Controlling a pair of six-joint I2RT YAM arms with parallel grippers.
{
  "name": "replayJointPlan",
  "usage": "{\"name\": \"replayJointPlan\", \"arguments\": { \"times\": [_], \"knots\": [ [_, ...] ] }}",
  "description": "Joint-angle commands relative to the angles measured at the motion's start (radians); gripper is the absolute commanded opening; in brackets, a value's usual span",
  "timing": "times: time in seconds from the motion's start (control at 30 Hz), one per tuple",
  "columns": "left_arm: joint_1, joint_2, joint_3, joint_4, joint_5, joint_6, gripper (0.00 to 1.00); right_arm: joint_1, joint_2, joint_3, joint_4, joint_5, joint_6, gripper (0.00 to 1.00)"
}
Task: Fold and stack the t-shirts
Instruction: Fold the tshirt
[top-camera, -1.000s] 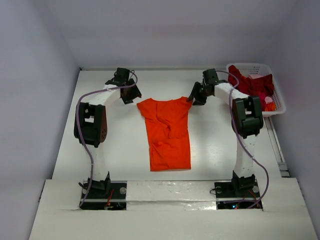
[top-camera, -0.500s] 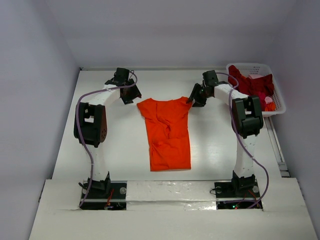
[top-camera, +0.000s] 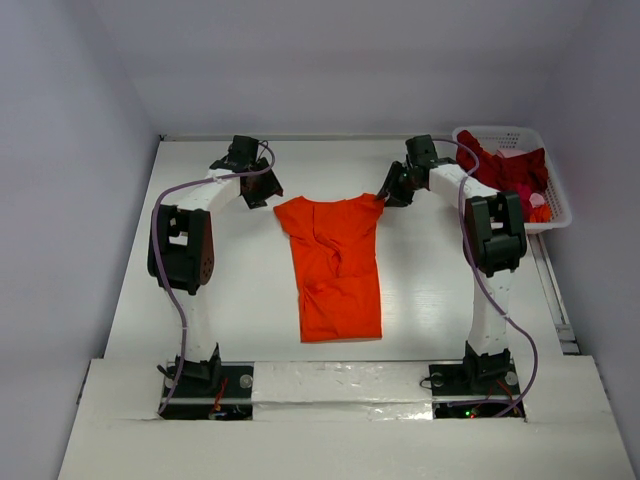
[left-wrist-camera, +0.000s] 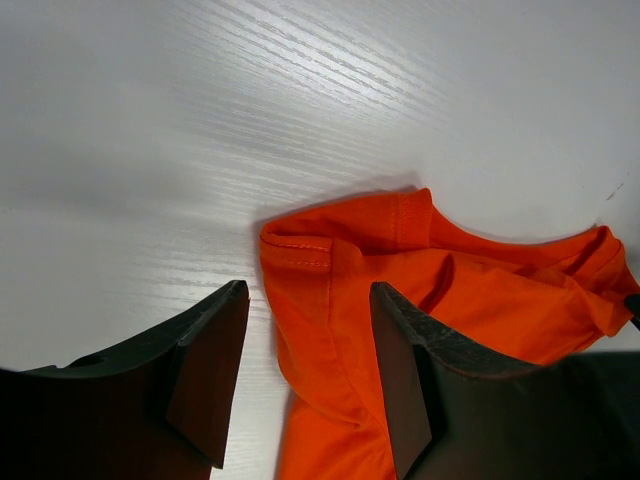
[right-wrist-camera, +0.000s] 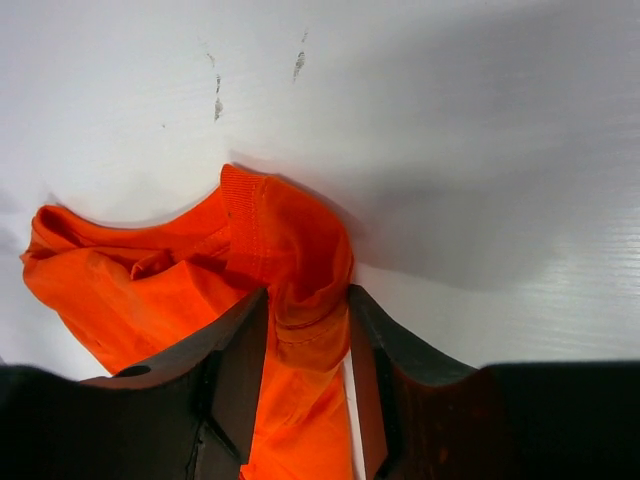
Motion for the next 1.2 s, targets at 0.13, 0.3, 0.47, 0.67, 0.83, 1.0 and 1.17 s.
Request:
{"name": "replayJointPlan", "arguments": {
  "times": [0.13, 0.3, 0.47, 0.67, 0.83, 1.0, 1.17],
  "knots": [
    [0.008, -0.055, -0.003, -0.009, 0.007, 0.018, 0.48, 0.004, 0.013, 0.048, 0.003, 0.019, -0.004, 0.39],
    [0.008, -0.054, 0.001, -0.007, 0.01, 0.017, 0.48, 0.004, 0.016, 0.052, -0.002, 0.025, -0.004, 0.34],
    [0.008, -0.057, -0.007, -0.009, 0.009, 0.015, 0.48, 0.004, 0.025, 0.065, -0.012, 0.025, 0.001, 0.01],
    [0.008, -0.066, -0.048, 0.01, -0.005, 0.015, 0.49, 0.004, 0.025, 0.066, -0.017, 0.025, 0.001, 0.0],
    [0.018, -0.058, -0.114, 0.066, 0.022, 0.0, 0.5, 0.004, 0.024, 0.063, -0.015, 0.02, 0.001, 0.0],
    [0.018, -0.032, -0.153, 0.12, 0.053, -0.017, 0.48, 0.004, 0.021, 0.059, -0.015, 0.017, 0.001, 0.0],
    [0.027, -0.011, -0.159, 0.18, 0.07, -0.034, 0.47, 0.004, 0.014, 0.055, -0.015, 0.016, -0.007, 0.0]
  ]
}}
